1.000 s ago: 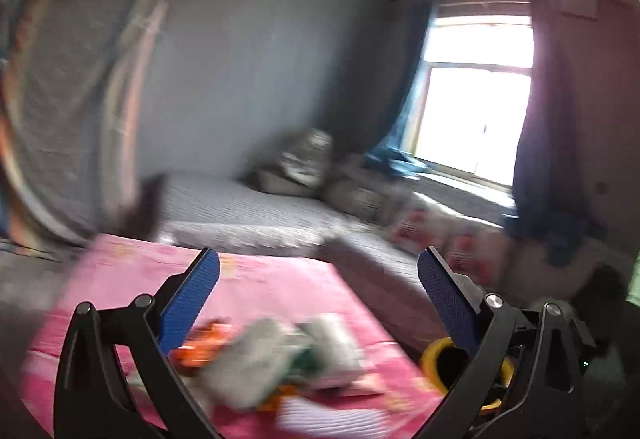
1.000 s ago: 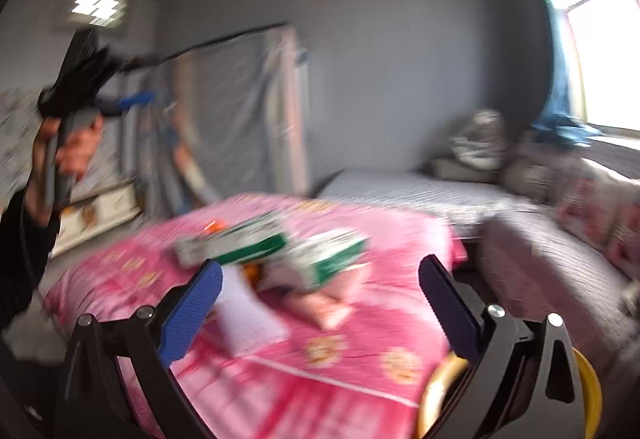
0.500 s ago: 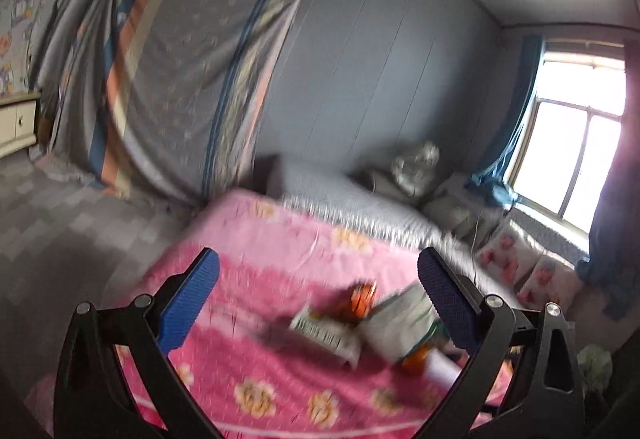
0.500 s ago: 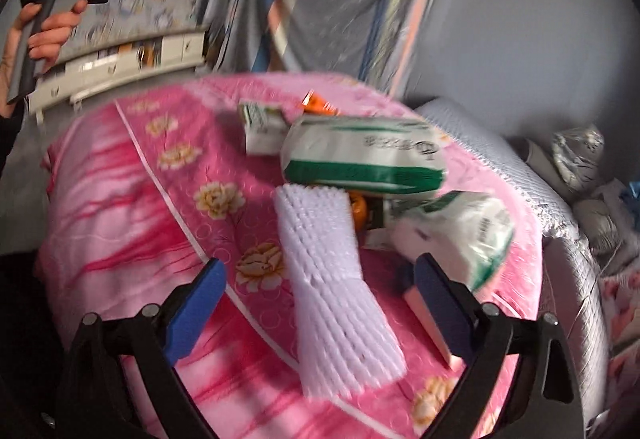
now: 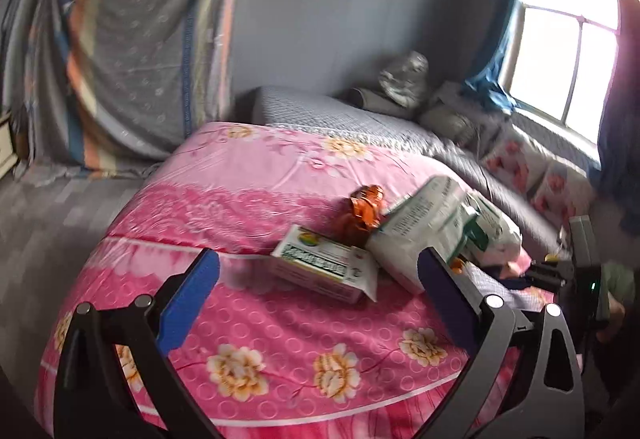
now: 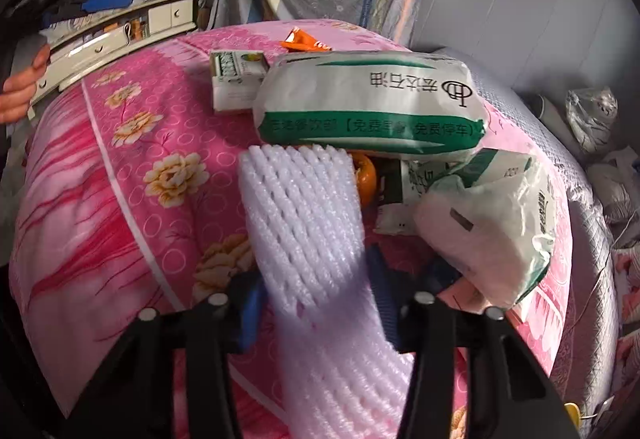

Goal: Collect trash
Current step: 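Grasp the white foam fruit net with the right tool, then grasp the white tissue pack with the left tool while the right tool holds the foam net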

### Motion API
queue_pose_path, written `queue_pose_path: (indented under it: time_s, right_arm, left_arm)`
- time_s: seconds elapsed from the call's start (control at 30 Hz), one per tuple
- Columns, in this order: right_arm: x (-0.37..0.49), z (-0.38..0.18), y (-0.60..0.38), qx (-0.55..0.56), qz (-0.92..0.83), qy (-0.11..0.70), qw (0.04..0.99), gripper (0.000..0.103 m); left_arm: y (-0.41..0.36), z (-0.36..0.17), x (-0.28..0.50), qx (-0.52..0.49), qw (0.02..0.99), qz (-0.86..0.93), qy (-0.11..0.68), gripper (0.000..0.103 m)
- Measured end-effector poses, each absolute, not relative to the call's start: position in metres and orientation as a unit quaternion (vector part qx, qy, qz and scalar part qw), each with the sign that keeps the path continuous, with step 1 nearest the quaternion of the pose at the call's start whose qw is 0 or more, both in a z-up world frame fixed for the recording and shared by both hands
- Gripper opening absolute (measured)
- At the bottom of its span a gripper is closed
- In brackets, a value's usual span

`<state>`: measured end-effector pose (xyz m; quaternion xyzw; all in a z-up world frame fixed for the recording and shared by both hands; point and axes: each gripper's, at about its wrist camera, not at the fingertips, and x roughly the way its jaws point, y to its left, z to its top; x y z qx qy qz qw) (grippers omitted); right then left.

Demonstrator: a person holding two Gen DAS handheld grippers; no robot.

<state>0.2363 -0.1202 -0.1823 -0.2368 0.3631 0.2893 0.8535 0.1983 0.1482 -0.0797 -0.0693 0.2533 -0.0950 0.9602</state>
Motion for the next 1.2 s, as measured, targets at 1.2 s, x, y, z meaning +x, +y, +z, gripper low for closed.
queue_pose_path:
  time_s: [1.2]
  right_arm:
    - [0.157,-0.137,-0.298,0.090,0.310,0.298,0.898,0.026]
  left_arm:
    - [-0.049,-0.112,0.384,0.129,0.853,-0.338,0.375,0.095]
